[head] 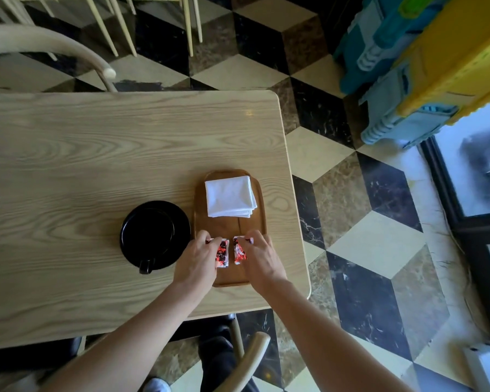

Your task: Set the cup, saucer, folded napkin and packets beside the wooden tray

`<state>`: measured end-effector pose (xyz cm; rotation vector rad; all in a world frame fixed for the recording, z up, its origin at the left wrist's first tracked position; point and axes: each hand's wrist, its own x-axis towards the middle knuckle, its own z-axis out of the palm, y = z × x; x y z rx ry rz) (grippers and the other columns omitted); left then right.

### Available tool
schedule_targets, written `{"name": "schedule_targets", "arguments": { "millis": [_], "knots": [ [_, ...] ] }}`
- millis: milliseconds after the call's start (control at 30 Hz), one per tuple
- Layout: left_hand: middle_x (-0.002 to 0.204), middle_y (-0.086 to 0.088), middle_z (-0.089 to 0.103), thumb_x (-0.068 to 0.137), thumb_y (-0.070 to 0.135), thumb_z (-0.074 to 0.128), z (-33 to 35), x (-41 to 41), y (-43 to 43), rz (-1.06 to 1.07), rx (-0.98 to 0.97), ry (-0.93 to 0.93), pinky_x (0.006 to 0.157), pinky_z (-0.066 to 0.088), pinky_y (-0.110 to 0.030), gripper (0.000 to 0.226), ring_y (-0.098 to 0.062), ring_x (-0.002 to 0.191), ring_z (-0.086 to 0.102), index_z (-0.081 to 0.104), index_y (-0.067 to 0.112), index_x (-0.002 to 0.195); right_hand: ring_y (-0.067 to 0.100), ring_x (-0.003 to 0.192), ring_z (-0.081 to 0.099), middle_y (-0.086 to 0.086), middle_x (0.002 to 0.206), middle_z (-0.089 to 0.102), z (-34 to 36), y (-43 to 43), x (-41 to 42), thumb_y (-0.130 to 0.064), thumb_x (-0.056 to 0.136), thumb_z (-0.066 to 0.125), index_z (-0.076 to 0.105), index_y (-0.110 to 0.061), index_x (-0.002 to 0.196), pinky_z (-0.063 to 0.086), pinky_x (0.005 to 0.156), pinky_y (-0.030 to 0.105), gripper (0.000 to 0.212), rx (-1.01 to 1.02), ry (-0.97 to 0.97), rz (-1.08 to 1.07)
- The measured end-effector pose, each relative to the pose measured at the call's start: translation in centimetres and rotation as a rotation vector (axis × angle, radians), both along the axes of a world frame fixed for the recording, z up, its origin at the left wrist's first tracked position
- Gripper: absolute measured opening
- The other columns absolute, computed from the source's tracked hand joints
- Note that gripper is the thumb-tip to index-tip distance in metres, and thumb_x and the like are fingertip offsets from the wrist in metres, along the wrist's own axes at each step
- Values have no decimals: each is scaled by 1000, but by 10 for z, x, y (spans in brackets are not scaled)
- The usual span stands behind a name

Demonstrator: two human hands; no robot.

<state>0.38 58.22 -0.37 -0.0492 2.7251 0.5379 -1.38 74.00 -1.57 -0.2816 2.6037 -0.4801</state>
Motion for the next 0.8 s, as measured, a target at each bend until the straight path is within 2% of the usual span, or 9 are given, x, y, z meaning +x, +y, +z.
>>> {"name": "schedule_targets", "arguments": {
  "millis": [133,333,567,667,800],
  "knots": [
    [112,-5,51,76,12,76,-2,3,0,5,10,16,79,58,-35,52,-23,91,63,59,17,125,24,109,42,-2,129,43,-1,2,2,2,85,64,54,-23,127,57,76,35,50,-22,33,-17],
    [119,-7,50,78,16,75,-10,7,-1,-20,-13,37,82,58,-37,54,-25,102,59,57,16,128,24,110,41,-1,129,42,1,2,7,5,84,63,53,-19,126,58,76,36,49,-23,54,8],
    [121,-6,47,82,18,70,-10,11,-2,-35,9,55,76,58,-37,48,-25,101,58,53,16,126,27,119,39,2,136,39,8,-6,10,8,82,62,48,-18,132,56,81,35,57,9,45,-24],
    [123,-7,46,81,15,69,-3,14,-4,-42,22,44,81,57,-35,47,-25,103,59,52,13,125,26,122,38,2,137,38,15,-8,12,5,81,65,46,-20,133,55,83,36,61,26,28,-67],
    [124,-6,44,82,9,66,12,24,-15,-95,90,61,86,54,-37,47,-25,103,58,51,10,127,27,122,37,1,136,40,35,-14,26,-5,87,60,49,-20,131,52,85,38,48,41,75,-136]
  ]
}}
